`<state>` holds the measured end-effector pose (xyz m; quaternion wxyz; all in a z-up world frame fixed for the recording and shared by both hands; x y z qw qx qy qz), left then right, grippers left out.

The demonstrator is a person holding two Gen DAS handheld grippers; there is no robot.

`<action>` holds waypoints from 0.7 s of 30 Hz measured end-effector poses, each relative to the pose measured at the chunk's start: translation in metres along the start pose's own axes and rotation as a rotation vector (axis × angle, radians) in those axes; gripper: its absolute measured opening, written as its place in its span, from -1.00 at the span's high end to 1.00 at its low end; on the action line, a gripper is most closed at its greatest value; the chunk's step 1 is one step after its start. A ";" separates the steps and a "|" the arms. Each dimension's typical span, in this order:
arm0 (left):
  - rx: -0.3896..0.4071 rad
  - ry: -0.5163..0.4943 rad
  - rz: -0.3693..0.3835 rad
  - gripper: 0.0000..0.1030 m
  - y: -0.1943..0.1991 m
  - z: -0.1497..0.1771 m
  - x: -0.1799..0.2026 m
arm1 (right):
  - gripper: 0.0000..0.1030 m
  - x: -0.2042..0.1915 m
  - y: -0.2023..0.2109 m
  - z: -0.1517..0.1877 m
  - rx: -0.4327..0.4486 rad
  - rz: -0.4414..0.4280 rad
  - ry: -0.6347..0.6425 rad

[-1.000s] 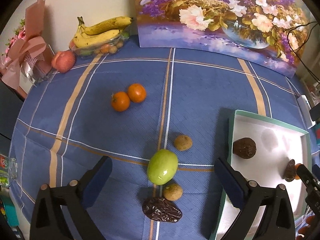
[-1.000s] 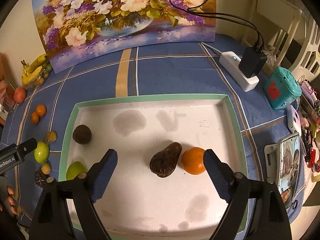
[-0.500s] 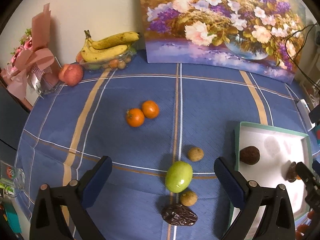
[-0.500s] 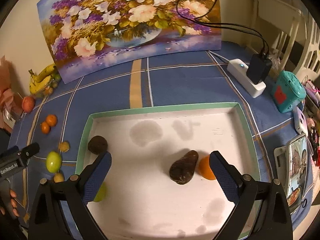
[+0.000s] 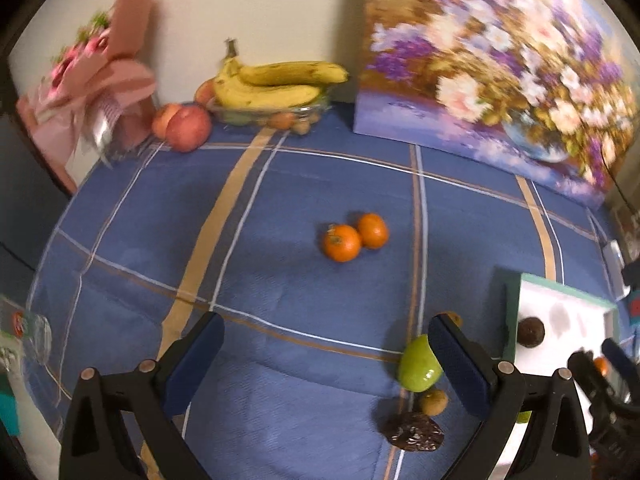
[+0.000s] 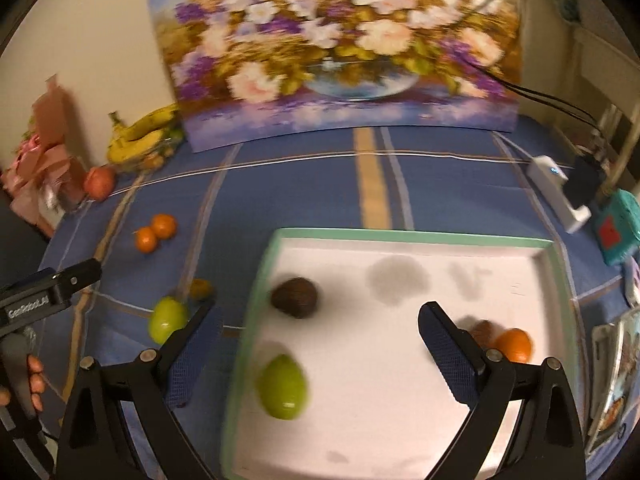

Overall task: Organize fruits
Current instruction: 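Move both open tools from the tray toward the loose fruits on the cloth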

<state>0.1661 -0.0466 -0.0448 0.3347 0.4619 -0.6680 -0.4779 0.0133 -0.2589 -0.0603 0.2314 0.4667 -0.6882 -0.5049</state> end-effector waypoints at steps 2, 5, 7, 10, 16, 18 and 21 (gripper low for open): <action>0.001 0.028 -0.004 -1.00 0.002 -0.003 -0.015 | -0.91 -0.016 -0.002 -0.001 0.003 -0.038 0.023; 0.009 0.044 0.012 -1.00 0.006 -0.006 -0.031 | -0.91 -0.038 -0.002 -0.003 0.009 -0.089 0.042; 0.021 0.058 0.036 -1.00 0.011 -0.008 -0.039 | -0.91 -0.052 -0.002 -0.004 0.020 -0.114 0.059; 0.030 0.088 0.086 -1.00 0.018 -0.011 -0.049 | -0.91 -0.071 -0.001 -0.006 0.036 -0.127 0.092; 0.025 0.110 0.116 -0.97 0.019 -0.009 -0.059 | -0.88 -0.101 -0.008 -0.004 0.022 -0.158 0.141; 0.009 0.102 0.125 -0.97 0.015 -0.006 -0.058 | -0.72 -0.108 -0.014 -0.001 0.001 -0.157 0.154; -0.031 0.107 0.147 -0.97 0.006 0.000 -0.054 | -0.43 -0.114 -0.022 0.003 -0.033 -0.152 0.166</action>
Point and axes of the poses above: each gripper's, at about its wrist camera, not at the fingertips, and y roughly against the way its jaws point, x to its right, z to its underside, the point moved 9 cm from there along -y, roughly the way its jaws point, and after that the axes turned 11 degrees about -x, right-handed, at the moved point
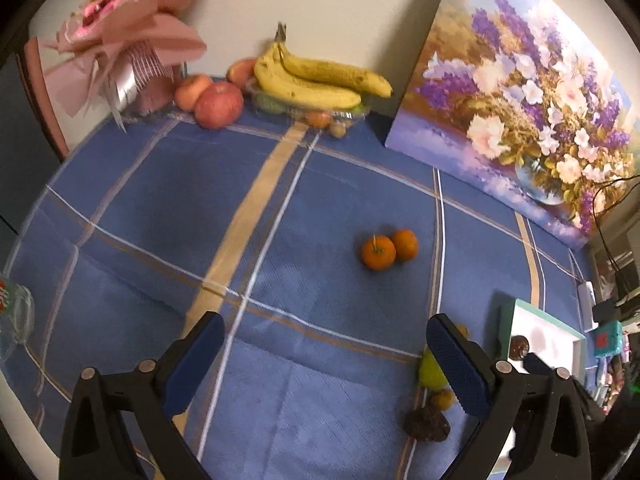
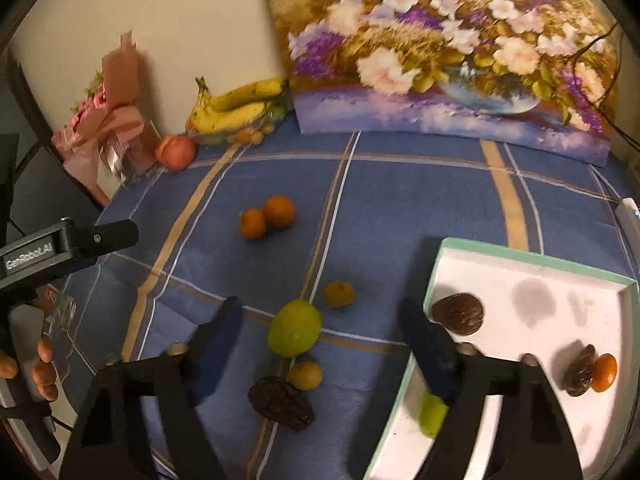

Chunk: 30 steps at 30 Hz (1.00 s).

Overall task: Organize fruits
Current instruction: 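Move both open tools from the tray toward the loose fruits on the cloth, then grasp the dark date with the left tool while the right tool grasps a small brown kiwi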

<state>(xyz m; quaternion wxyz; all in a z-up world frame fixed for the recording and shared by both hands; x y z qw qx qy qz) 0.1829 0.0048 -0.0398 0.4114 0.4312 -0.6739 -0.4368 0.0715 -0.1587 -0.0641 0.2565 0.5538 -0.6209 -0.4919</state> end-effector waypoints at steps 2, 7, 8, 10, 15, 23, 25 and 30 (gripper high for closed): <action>-0.031 0.005 0.006 -0.97 -0.009 0.005 0.001 | -0.41 -0.003 -0.007 0.005 -0.030 -0.006 0.004; -0.130 0.001 -0.004 -0.96 -0.040 0.021 0.006 | -0.23 -0.006 -0.034 0.024 -0.143 -0.012 0.006; -0.145 0.002 -0.006 -0.95 -0.044 0.024 0.007 | -0.13 -0.006 -0.038 0.027 -0.160 -0.010 0.004; -0.171 0.003 -0.003 -0.95 -0.052 0.029 0.009 | -0.12 -0.006 -0.046 0.035 -0.194 -0.007 -0.003; -0.218 0.006 0.003 -0.95 -0.065 0.040 0.012 | 0.06 -0.009 -0.059 0.046 -0.248 -0.007 0.000; -0.256 0.019 0.023 -0.95 -0.071 0.048 0.016 | 0.29 -0.005 -0.066 0.048 -0.242 -0.093 -0.072; -0.260 0.019 0.025 -0.95 -0.071 0.050 0.018 | 0.37 -0.002 -0.065 0.048 -0.239 -0.092 -0.079; -0.260 0.018 0.037 -0.95 -0.069 0.051 0.024 | 0.46 0.002 -0.066 0.049 -0.239 -0.111 -0.108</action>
Point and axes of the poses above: each gripper's, at about its wrist camera, not at the fingertips, and y roughly against the way its jaws point, x to its right, z to its underside, the point moved 9 cm from there along -y, roughly the way its jaws point, and after that the axes turned 11 degrees about -x, right-handed, at the moved point
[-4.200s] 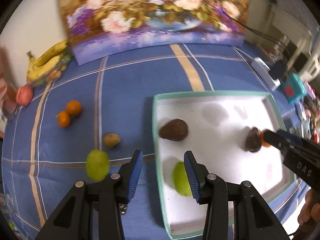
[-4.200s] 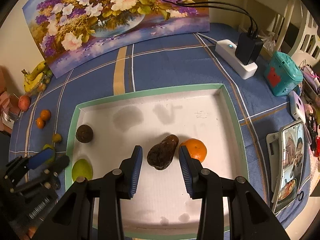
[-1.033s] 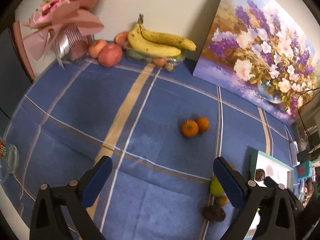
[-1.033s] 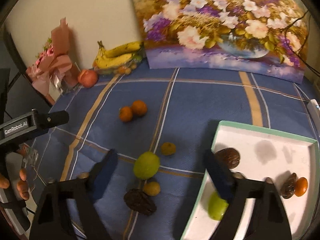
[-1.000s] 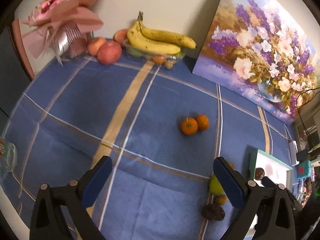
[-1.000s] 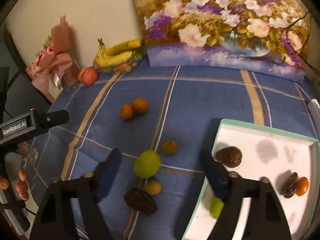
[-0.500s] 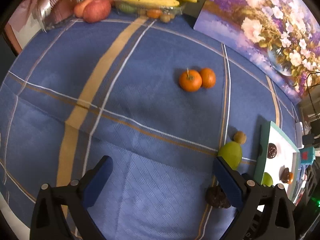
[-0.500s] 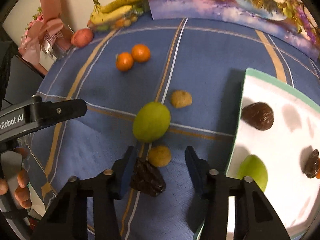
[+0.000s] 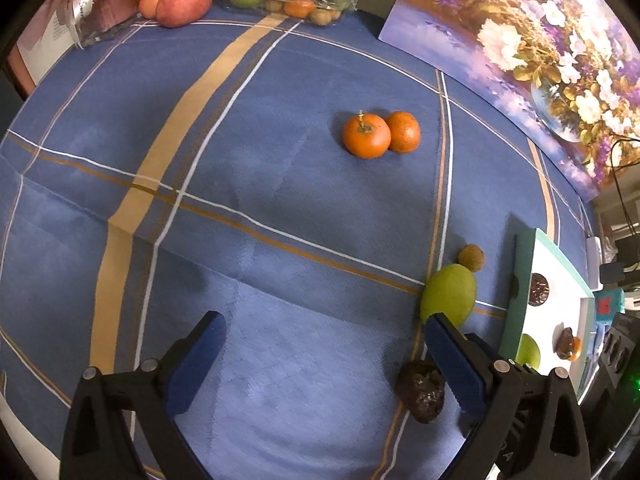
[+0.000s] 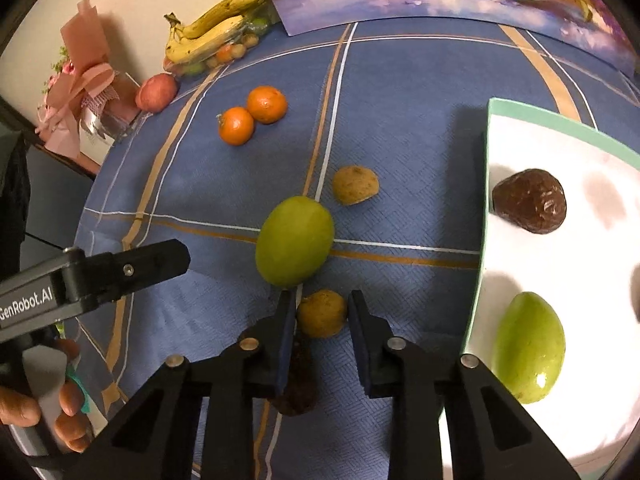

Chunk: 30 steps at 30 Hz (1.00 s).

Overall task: Organize fruits
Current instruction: 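Grasp the dark date with the left tool while the right tool grasps a small brown kiwi, then carry the date and the kiwi with both tools over the white tray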

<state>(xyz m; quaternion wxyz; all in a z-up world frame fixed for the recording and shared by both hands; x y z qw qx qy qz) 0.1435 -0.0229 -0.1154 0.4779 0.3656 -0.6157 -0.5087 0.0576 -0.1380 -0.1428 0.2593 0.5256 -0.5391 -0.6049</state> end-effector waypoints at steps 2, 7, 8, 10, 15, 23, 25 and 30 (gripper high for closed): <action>-0.001 0.004 0.008 -0.92 0.000 0.003 0.003 | 0.46 0.001 0.001 0.001 0.002 -0.001 0.001; 0.002 0.009 0.034 -0.85 0.001 0.009 0.013 | 0.46 0.003 0.015 0.003 0.027 0.002 0.001; 0.000 0.006 0.044 -0.81 0.001 0.011 0.016 | 0.46 0.004 0.019 0.003 0.035 0.003 0.000; -0.007 -0.002 0.059 -0.73 0.000 0.016 0.022 | 0.46 0.005 0.028 0.002 0.051 0.010 -0.004; -0.031 -0.036 0.072 -0.50 -0.005 0.025 0.040 | 0.46 0.018 0.048 0.005 0.082 0.025 -0.038; -0.091 -0.095 0.053 0.02 -0.024 0.042 0.068 | 0.46 0.036 0.071 0.012 0.119 0.037 -0.068; -0.104 -0.102 0.037 0.10 -0.030 0.045 0.072 | 0.46 0.038 0.076 0.015 0.125 0.037 -0.070; -0.092 -0.117 -0.004 0.28 -0.033 0.050 0.076 | 0.46 0.045 0.084 0.018 0.137 0.035 -0.071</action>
Point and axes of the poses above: each gripper's, at about its wrist camera, not at the fingertips, and y roughly against the way its jaws point, x to its right, z to its underside, the point moved 9 cm from there along -y, roughly the way its jaws point, and after that the axes turned 11 degrees about -x, right-handed, at the moved point
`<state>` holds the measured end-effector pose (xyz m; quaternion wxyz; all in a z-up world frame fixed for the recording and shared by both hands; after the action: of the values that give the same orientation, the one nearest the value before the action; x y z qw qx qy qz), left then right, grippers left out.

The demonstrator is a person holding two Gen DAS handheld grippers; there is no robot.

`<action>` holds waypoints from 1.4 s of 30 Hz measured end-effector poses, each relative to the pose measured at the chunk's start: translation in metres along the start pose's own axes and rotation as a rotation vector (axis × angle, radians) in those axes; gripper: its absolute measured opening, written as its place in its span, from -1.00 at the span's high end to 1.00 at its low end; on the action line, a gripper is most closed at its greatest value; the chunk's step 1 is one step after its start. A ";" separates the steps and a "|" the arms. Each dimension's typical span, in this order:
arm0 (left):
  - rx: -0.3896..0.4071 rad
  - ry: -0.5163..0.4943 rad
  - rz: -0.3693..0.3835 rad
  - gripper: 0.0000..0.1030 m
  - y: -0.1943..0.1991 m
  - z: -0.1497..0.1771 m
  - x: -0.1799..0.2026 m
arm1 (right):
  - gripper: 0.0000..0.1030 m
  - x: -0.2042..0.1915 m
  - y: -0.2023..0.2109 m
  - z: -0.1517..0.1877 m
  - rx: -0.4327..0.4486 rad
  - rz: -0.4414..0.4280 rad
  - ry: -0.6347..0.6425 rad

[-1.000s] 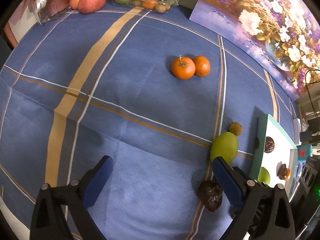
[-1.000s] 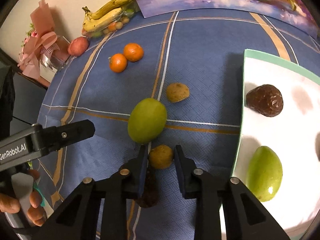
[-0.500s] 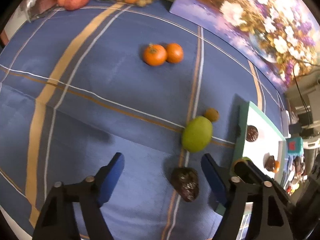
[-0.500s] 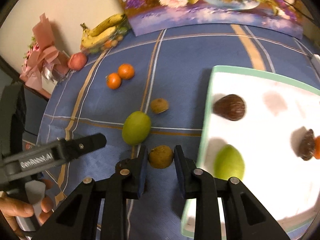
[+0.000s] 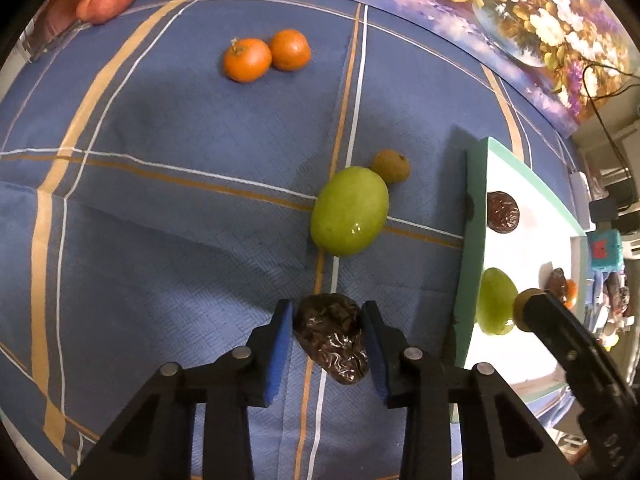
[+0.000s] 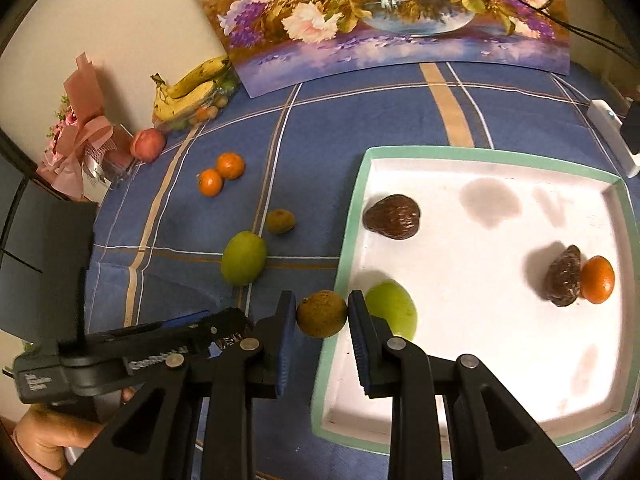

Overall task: Organize fruits
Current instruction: 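Carry the date and the kiwi with both tools over the white tray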

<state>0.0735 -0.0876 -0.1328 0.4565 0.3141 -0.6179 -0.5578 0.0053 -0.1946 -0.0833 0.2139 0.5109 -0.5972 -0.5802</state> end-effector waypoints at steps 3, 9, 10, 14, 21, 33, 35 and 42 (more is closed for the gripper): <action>0.024 -0.001 0.002 0.29 0.005 -0.001 0.004 | 0.46 0.004 0.005 -0.001 0.012 -0.008 -0.002; 0.109 -0.048 -0.004 0.29 0.034 -0.006 0.020 | 0.46 0.013 0.018 -0.003 0.042 -0.017 -0.015; 0.127 -0.062 -0.009 0.29 0.039 -0.006 0.025 | 0.46 0.015 0.020 -0.003 0.048 -0.012 -0.020; 0.175 -0.106 -0.015 0.29 0.055 -0.007 0.043 | 0.46 0.025 0.030 -0.006 0.072 -0.006 -0.040; 0.218 -0.183 -0.019 0.29 0.071 -0.004 0.073 | 0.46 0.051 0.050 -0.007 0.111 0.038 -0.066; 0.206 -0.354 -0.034 0.29 0.065 0.019 0.127 | 0.46 0.109 0.083 -0.001 0.169 0.151 -0.129; 0.189 -0.383 -0.050 0.29 0.056 0.024 0.135 | 0.46 0.114 0.086 0.000 0.168 0.164 -0.132; 0.130 -0.457 -0.095 0.29 0.029 0.040 0.154 | 0.46 0.132 0.086 0.007 0.151 0.206 -0.140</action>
<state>-0.0189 -0.2045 -0.0698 0.2567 0.2373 -0.7243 -0.5943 -0.0823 -0.3216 -0.0512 0.1909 0.4197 -0.7020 -0.5428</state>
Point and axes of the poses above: each gripper's, at about its wrist camera, not at the fingertips, and y roughly against the way its jaws point, x to its right, z to its underside, the point moved 9 cm from there along -y, roughly the way its jaws point, and after that the axes turned 11 degrees about -x, right-handed, at the moved point
